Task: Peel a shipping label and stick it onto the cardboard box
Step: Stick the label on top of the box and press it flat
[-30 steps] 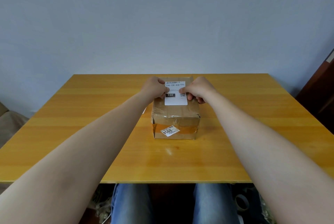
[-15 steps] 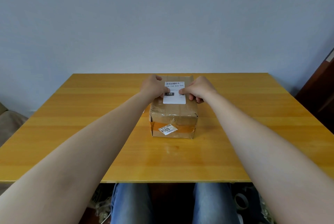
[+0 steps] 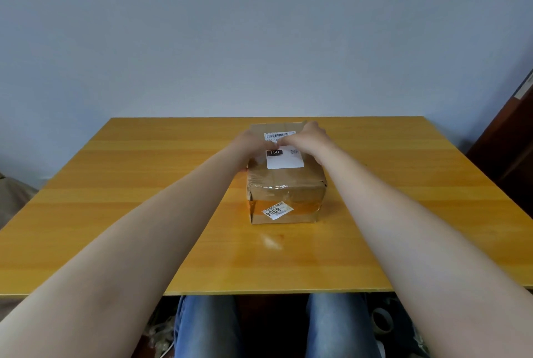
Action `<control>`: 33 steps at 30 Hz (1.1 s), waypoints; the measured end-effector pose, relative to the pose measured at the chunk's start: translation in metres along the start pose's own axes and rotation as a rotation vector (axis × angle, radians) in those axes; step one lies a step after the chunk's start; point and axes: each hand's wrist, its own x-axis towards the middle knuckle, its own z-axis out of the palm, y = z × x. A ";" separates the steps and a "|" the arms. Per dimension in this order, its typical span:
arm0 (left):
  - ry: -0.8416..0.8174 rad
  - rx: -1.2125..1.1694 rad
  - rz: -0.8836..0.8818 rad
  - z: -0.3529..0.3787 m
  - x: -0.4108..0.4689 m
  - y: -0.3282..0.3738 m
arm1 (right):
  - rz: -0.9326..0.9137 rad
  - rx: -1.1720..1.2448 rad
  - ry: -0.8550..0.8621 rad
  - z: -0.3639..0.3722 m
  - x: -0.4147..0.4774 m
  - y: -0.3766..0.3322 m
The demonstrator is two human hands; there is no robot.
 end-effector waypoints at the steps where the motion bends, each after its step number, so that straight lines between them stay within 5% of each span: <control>1: -0.006 0.009 -0.002 0.000 -0.001 0.000 | -0.011 -0.007 0.001 0.001 0.003 0.001; 33: 0.044 -0.005 -0.071 0.001 0.000 0.006 | -0.016 -0.150 0.029 0.005 0.021 0.009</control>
